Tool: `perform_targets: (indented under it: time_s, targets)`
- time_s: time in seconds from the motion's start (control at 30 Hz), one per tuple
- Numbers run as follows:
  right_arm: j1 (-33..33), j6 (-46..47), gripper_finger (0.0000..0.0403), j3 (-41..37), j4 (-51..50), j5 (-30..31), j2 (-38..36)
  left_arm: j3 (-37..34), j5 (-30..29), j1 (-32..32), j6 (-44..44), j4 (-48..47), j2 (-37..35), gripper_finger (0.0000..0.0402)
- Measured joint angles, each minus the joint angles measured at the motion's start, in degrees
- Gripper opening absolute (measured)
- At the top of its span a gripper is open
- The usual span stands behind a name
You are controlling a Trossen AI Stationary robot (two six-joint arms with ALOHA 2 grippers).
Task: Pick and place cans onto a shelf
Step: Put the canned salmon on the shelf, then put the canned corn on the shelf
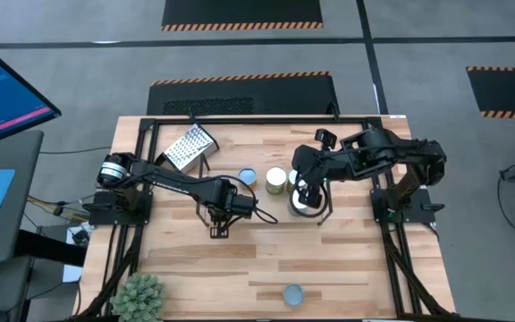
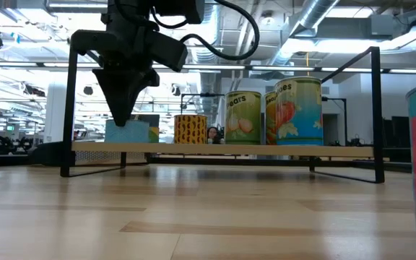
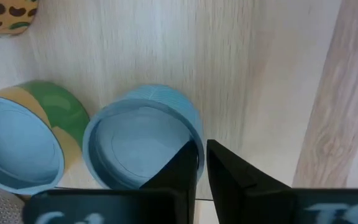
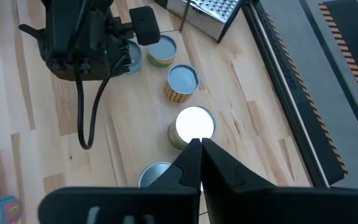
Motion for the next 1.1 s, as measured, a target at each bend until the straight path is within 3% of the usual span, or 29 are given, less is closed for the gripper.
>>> perform_targets:
  time_s: [0.37, 0.7, 1.1]
  targets:
    - [0.0, -0.1, 0.0028, 0.0, 0.0, 0.0, 0.0, 0.1, -1.2, 0.0, -0.1, 0.0, 0.0, 0.0044]
    - [0.0, -0.1, 0.0028, 0.0, 0.0, -2.5, 0.0, 4.8, -4.6, -0.9, -1.0, -5.0, -0.1, 0.0044]
    - [0.1, -0.1, 0.0028, 0.0, 0.0, -3.0, 0.0, 6.0, -9.4, -7.4, -14.4, -11.5, -0.2, 0.0044]
